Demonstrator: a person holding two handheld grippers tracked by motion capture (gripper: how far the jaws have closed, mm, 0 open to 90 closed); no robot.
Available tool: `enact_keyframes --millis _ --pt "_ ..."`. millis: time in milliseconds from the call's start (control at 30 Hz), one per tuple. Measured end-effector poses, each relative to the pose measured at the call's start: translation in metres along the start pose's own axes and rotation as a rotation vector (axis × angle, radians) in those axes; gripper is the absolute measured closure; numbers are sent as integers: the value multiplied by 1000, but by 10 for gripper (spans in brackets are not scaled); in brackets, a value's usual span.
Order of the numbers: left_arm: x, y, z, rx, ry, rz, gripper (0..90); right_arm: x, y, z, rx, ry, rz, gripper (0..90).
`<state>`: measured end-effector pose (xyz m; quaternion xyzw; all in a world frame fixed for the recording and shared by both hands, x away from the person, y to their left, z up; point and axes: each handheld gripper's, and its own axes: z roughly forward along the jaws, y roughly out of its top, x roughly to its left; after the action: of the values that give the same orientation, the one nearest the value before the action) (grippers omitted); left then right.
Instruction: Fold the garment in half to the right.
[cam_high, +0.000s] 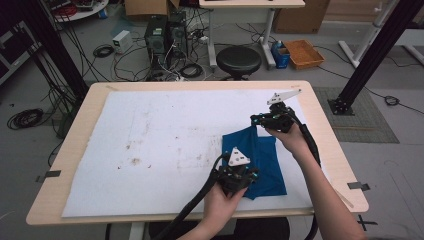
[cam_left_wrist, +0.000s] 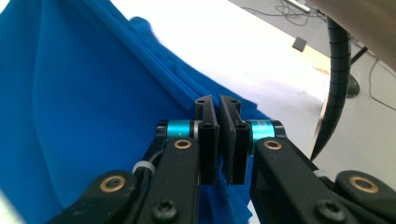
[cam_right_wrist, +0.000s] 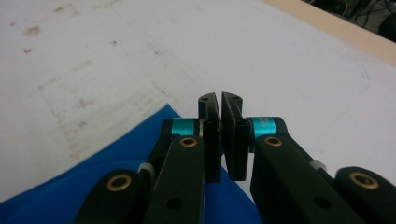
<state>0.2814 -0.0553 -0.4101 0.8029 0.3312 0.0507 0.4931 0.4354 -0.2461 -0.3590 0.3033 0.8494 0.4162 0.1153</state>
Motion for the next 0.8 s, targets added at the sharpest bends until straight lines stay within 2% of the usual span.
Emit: enact_keyframes --millis 133,500,533,633,700,800 --pt "-6 1 18 5 -25 -23 857 -9 -12 -5 24 -22 4 874" --pt "-18 6 50 16 -52 -20 851 -23 -33 -7 93 -99 0 874" --pt "-18 6 52 16 -62 -26 838 -24 -35 -6 95 -103 -3 874" --pt "-20 5 54 17 -92 -34 712 -26 -41 -5 116 -134 2 863" --pt "-21 5 51 -3 -125 -15 635 -29 -44 -6 111 -162 16 820" --pt "-20 6 39 -27 -116 25 582 -30 -50 -13 86 -182 51 777"
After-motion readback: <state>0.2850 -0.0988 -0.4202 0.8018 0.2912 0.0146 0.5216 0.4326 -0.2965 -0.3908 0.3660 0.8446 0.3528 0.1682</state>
